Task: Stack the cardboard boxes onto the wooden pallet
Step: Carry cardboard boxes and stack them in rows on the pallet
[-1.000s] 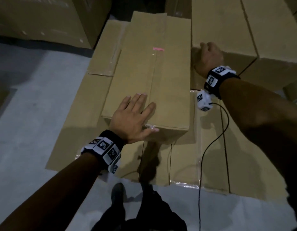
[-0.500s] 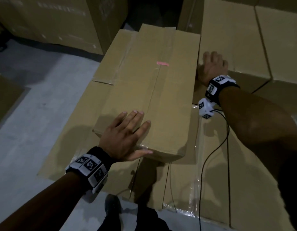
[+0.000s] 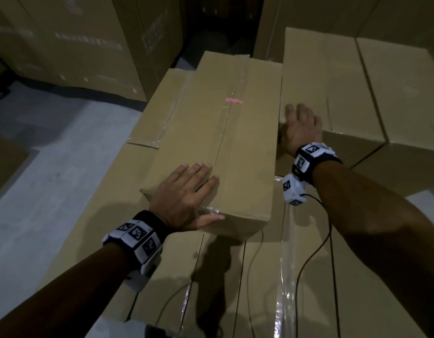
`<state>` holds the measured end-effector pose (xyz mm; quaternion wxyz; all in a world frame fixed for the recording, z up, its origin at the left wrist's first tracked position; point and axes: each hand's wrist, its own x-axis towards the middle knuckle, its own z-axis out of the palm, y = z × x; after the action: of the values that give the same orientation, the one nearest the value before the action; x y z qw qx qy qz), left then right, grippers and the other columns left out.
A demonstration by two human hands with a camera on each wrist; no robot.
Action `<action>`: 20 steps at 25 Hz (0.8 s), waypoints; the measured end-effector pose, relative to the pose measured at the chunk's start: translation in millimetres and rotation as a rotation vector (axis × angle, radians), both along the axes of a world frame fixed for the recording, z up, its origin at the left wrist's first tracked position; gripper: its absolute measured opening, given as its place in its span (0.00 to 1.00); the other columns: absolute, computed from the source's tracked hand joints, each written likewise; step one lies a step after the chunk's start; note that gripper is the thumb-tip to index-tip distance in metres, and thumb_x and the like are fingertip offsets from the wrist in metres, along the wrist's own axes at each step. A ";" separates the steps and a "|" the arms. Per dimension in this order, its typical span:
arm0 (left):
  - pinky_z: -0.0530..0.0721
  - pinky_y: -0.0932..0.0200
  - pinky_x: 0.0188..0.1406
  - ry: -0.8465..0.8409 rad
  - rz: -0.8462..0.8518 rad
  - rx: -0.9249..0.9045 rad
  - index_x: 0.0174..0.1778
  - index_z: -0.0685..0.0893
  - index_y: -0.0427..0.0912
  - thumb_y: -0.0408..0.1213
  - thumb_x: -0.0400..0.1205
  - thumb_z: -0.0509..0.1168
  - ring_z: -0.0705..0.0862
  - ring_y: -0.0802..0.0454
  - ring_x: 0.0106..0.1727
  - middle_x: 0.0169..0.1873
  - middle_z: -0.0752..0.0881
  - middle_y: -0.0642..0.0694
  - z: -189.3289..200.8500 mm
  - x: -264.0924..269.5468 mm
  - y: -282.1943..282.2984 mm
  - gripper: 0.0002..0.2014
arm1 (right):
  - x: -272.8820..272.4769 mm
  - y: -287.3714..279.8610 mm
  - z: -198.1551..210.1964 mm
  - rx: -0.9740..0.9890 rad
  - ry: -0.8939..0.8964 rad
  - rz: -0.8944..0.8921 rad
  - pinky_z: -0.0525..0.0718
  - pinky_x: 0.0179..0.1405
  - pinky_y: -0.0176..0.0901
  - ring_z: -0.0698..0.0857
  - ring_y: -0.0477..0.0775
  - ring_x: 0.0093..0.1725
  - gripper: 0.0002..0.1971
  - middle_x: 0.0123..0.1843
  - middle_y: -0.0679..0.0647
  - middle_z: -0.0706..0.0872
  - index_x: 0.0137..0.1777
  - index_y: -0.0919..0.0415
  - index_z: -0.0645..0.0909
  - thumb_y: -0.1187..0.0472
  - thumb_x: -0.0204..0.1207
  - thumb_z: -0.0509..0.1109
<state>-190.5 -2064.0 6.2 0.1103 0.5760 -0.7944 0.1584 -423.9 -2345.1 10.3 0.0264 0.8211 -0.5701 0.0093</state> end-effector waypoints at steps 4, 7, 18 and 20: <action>0.80 0.39 0.67 -0.022 0.007 0.007 0.68 0.84 0.36 0.73 0.77 0.60 0.83 0.36 0.69 0.68 0.83 0.33 -1.3 5.4 -41.5 0.42 | 0.3 0.5 -1.7 -0.003 0.007 -0.011 0.54 0.84 0.64 0.56 0.67 0.86 0.45 0.87 0.65 0.54 0.87 0.55 0.49 0.55 0.76 0.72; 0.80 0.40 0.67 -0.040 0.016 0.026 0.68 0.83 0.37 0.73 0.77 0.60 0.82 0.36 0.70 0.69 0.83 0.34 0.7 9.8 -70.7 0.42 | 0.0 -0.6 -3.9 -0.009 0.001 -0.020 0.53 0.84 0.63 0.55 0.66 0.86 0.46 0.87 0.64 0.54 0.87 0.54 0.49 0.54 0.75 0.74; 0.78 0.41 0.71 -0.040 0.015 0.096 0.69 0.83 0.38 0.74 0.80 0.45 0.81 0.38 0.71 0.70 0.82 0.36 7.5 27.1 -157.3 0.44 | 1.8 3.3 -1.7 0.004 -0.007 -0.054 0.49 0.85 0.61 0.52 0.65 0.87 0.49 0.88 0.62 0.52 0.87 0.50 0.47 0.57 0.73 0.77; 0.79 0.41 0.70 -0.036 0.013 0.100 0.69 0.83 0.38 0.74 0.79 0.45 0.81 0.38 0.70 0.69 0.83 0.36 7.3 29.6 -171.5 0.44 | 1.9 4.5 -0.2 0.005 -0.018 -0.055 0.48 0.85 0.60 0.51 0.64 0.87 0.49 0.88 0.61 0.51 0.87 0.50 0.47 0.58 0.74 0.76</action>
<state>-160.9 -2235.4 13.5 0.0660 0.5829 -0.7994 0.1296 -422.0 -2340.7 10.1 0.0196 0.8052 -0.5925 0.0144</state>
